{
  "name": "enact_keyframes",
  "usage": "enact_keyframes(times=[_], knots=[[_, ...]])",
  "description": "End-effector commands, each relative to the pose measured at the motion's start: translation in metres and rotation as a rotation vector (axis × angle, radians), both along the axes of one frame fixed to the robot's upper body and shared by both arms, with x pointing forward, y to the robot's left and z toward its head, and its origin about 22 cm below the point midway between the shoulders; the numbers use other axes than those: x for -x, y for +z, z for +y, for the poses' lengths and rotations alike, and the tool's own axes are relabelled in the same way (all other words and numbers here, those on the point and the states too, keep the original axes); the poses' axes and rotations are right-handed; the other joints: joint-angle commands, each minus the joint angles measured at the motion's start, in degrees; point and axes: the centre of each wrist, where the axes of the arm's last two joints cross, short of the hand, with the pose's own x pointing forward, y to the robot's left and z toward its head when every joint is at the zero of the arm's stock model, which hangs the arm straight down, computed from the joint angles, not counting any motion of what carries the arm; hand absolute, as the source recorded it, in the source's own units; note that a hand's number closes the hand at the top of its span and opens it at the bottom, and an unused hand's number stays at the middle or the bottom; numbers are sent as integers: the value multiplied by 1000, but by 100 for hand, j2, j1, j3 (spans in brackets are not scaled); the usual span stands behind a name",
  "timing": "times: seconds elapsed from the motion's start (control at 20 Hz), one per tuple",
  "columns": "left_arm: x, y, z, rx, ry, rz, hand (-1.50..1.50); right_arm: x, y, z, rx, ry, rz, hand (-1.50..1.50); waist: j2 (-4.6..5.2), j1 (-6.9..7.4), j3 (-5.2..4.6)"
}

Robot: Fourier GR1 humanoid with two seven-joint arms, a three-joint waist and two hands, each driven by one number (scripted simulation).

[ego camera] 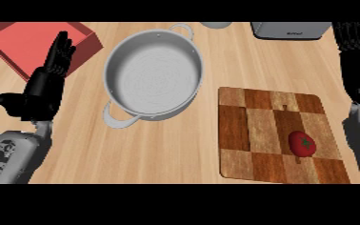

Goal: Pick the tomato from the cutting board and place it in the pot

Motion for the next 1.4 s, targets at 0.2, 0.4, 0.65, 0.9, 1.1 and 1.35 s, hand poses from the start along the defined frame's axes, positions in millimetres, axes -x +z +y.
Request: enact_keyframes(times=[0.2, 0.4, 0.65, 0.9, 1.1, 1.35], knots=[[38, -48, 57, -85, 219, 253, 0, 71, -113, -101, -113, -404, 613, 150, 166, -145, 248], [57, -68, 69, -60, 271, 372, 0, 111, -93, -162, 468, -687, 412, -150, 118, -276, 231], [75, -74, 64, -68, 255, 404, 0, 200, -147, -146, 385, -700, 300, -150, 89, -132, 232], [72, -64, 68, -73, 212, 390, 0, 198, -95, -147, 433, -605, 428, -150, 126, 34, 219], [71, -53, 61, -69, 205, 399, 0, 182, -64, -138, 519, -550, 569, -150, 128, 86, 217], [76, -56, 51, -69, 195, 384, 0, 149, -35, -115, 623, -458, 718, -150, 142, 176, 218]])
